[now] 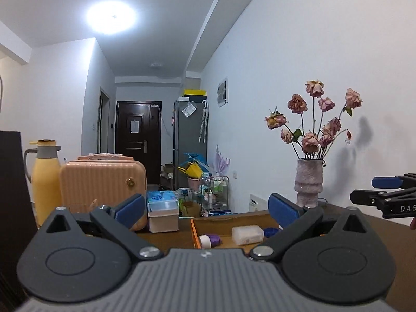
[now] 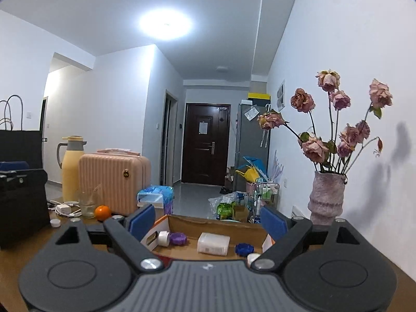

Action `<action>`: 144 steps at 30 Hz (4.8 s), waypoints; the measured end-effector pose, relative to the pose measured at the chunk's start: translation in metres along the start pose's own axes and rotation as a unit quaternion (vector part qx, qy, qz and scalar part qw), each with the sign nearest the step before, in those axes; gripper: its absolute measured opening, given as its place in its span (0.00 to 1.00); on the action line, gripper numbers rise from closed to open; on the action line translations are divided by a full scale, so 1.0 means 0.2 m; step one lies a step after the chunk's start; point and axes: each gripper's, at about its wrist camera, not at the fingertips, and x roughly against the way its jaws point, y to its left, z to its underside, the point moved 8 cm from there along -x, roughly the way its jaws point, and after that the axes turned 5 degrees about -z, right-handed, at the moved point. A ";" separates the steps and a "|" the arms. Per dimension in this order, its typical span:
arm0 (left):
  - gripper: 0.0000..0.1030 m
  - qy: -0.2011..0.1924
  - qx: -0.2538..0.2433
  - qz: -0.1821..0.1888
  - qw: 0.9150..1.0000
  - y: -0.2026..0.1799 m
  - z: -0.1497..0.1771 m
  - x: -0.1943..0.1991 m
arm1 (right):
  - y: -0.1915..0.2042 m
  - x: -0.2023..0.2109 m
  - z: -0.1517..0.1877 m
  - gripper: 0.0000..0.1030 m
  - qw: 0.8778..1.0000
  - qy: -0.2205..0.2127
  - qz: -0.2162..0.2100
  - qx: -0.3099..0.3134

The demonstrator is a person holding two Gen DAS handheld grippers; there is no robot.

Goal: Organize rigid objects
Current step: 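Withdraw both tools from the box back over the table, then grasp the beige square charger with the left tool while the right tool grasps the green bottle, then carry the charger and green bottle into the box and open both tools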

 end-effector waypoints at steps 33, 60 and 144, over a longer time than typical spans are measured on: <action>1.00 0.116 -0.002 -0.027 0.993 -0.15 0.73 0.43 | 0.28 0.54 0.83 0.95 0.992 0.107 0.034 -0.051; 0.67 0.272 -0.027 -0.025 0.961 -0.16 0.88 -0.79 | -0.10 -0.40 0.80 0.71 0.976 0.215 -0.012 -0.036; 0.38 0.230 -0.127 -0.004 0.965 -0.25 0.65 -1.53 | -0.50 -1.43 0.58 0.30 0.954 0.298 0.004 0.006</action>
